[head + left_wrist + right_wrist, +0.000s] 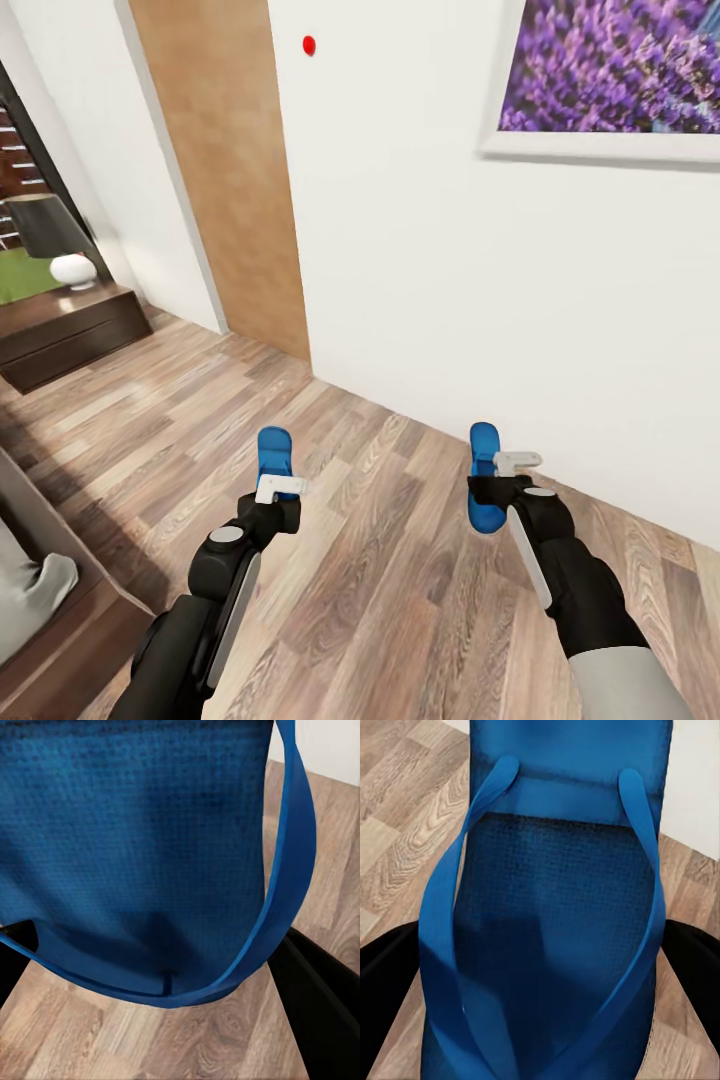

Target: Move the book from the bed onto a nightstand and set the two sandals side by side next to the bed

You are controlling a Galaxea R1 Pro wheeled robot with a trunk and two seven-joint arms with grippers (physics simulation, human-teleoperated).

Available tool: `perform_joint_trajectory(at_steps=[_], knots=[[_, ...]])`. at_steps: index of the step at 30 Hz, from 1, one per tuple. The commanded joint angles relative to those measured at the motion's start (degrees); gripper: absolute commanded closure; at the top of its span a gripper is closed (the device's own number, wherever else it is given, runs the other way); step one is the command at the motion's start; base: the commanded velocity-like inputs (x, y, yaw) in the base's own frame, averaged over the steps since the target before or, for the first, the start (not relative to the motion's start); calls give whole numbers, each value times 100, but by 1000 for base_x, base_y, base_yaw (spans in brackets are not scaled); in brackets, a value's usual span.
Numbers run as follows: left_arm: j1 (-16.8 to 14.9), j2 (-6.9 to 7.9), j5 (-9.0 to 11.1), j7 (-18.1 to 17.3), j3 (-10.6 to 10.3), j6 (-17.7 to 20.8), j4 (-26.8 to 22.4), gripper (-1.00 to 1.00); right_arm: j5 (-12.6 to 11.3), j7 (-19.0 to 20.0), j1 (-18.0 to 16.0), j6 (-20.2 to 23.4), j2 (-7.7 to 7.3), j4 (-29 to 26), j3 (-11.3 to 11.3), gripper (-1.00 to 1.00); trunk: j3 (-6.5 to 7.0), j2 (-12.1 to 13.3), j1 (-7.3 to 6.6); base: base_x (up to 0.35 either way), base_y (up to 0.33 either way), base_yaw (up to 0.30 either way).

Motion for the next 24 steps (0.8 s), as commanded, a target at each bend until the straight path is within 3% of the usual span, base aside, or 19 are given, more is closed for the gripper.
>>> perform_joint_trajectory(at_steps=[1,24], knots=[[-4,-2,-58,-5,-7,30,-5,100,5,-21,-2,27,-5,-7,11,100,-5,-2,2,241,-248,274],[-4,-10,-30,-11,-75,35,-5,100,-9,-22,-2,34,-5,-6,11,100,-5,-2,2,227,-263,274]])
